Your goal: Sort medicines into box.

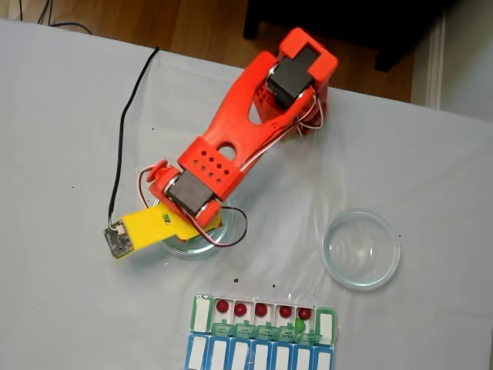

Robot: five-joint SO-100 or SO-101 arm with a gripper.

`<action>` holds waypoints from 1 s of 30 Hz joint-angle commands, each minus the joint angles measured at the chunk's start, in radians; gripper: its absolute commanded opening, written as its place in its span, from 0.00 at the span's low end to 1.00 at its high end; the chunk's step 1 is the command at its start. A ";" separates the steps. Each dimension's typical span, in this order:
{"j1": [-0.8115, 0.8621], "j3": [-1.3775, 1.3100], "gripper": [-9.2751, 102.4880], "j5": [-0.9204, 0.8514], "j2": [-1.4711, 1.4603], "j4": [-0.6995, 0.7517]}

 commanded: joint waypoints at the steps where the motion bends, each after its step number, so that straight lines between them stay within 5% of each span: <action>1: 0.031 0.012 0.12 -0.077 0.133 -0.032; 13: 0.080 0.124 0.21 -0.264 0.184 -0.112; 30: 0.069 0.247 0.31 -0.270 0.230 -0.227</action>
